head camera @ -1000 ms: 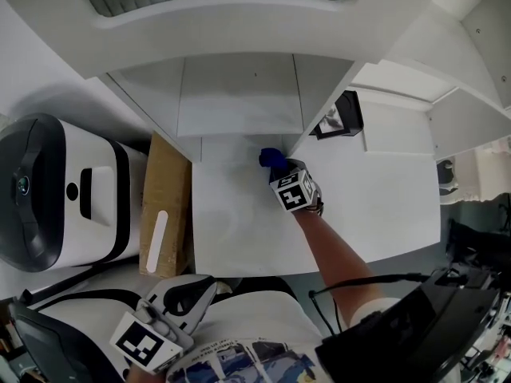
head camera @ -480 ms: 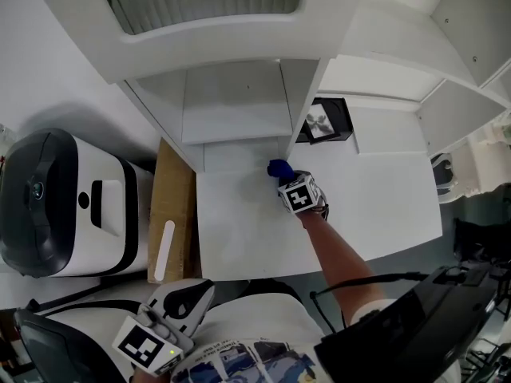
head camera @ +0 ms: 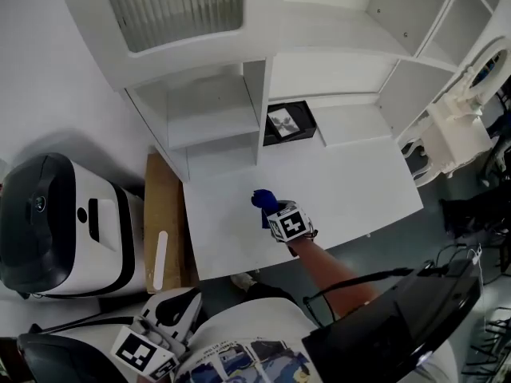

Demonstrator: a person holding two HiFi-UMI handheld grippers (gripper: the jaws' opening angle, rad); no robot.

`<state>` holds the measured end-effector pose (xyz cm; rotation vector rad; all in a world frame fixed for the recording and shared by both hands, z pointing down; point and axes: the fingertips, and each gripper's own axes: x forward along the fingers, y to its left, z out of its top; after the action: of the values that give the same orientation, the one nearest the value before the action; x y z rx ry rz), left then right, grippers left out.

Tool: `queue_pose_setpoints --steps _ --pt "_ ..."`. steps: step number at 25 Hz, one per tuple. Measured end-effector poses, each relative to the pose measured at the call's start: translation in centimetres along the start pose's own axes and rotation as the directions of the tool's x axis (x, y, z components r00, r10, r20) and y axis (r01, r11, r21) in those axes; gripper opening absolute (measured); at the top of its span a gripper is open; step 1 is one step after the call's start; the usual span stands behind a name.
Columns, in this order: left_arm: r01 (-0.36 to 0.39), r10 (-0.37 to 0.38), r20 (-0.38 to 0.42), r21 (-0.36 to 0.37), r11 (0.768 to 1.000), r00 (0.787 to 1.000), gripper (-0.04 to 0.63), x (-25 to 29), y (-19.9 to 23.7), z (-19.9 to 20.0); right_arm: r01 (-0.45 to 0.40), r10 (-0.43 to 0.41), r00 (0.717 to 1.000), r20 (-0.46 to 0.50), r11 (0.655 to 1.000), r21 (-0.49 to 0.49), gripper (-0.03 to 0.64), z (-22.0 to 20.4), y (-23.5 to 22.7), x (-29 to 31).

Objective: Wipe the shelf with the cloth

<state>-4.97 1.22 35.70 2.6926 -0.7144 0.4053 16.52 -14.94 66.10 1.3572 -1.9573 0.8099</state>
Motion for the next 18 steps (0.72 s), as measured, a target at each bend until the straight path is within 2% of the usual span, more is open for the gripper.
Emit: queue_pose_setpoints --steps 13,18 --pt "0.085 -0.085 0.051 0.004 0.996 0.995 0.012 -6.1 -6.6 -4.2 -0.066 0.067 0.993 0.094 0.998 -0.02 0.101 -5.4 9.9 -13.6" --pt "0.098 -0.098 0.054 -0.003 0.995 0.994 0.012 -8.5 -9.2 -6.5 -0.116 0.121 0.984 0.132 0.992 -0.045 0.101 -7.9 14.7 -18.2"
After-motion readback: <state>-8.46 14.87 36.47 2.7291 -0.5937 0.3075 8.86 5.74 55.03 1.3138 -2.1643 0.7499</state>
